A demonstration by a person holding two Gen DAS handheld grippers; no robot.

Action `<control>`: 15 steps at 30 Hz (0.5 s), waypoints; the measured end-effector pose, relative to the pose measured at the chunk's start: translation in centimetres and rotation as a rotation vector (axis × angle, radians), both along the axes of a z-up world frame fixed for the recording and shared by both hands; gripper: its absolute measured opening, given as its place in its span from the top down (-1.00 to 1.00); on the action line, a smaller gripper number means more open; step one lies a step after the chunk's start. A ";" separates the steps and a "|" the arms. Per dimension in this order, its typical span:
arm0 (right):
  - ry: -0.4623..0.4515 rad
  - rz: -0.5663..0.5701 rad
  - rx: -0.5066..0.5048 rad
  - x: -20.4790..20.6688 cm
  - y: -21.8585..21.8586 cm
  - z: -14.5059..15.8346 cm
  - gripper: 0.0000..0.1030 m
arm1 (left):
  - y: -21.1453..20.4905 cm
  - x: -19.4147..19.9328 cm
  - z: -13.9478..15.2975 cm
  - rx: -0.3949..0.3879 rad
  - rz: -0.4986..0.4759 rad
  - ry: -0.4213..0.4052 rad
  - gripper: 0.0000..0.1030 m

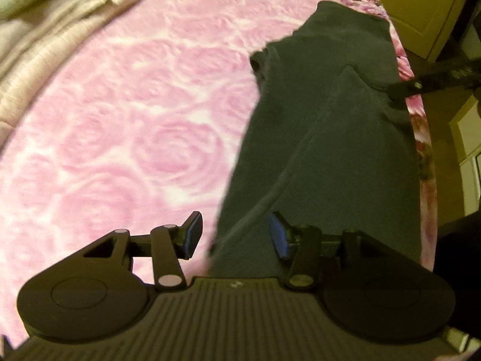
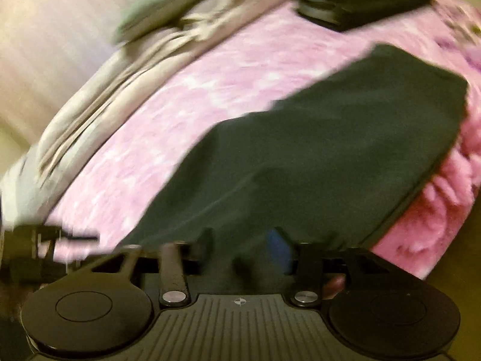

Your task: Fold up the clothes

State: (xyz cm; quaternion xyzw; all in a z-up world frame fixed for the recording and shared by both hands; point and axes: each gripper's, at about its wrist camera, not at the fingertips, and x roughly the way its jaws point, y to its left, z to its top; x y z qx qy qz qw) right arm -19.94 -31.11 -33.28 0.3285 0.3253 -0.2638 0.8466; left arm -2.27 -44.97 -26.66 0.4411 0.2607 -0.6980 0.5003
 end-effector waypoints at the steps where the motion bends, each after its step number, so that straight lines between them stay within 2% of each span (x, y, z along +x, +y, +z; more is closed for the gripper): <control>1: 0.006 0.011 -0.018 0.4 0.9 0.6 -0.58 | 0.9 0.5 0.6 -0.023 -0.031 -0.027 0.07; 2: 0.014 0.051 -0.041 1.0 2.3 1.1 -0.58 | 1.9 0.8 0.9 -0.047 -0.080 -0.071 0.03; 4: 0.043 0.205 -0.100 3.5 6.5 1.4 -0.57 | 4.4 1.1 1.1 -0.097 -0.202 -0.174 -0.03; 6: 0.079 0.343 -0.166 5.8 10.4 1.1 -0.57 | 7.5 0.9 0.3 -0.154 -0.380 -0.286 -0.16; 9: 0.109 0.492 -0.231 8.4 14.8 -0.2 -0.57 | 11.6 0.2 -1.6 -0.258 -0.676 -0.420 -0.24; 11: 0.130 0.537 -0.242 9.6 16.5 -1.5 -0.57 | 13.5 -0.2 -3.0 -0.341 -0.849 -0.478 -0.27; 15: 0.204 0.498 -0.202 10.4 17.3 -4.3 -0.57 | 14.3 -0.7 -5.9 -0.428 -1.089 -0.526 -0.28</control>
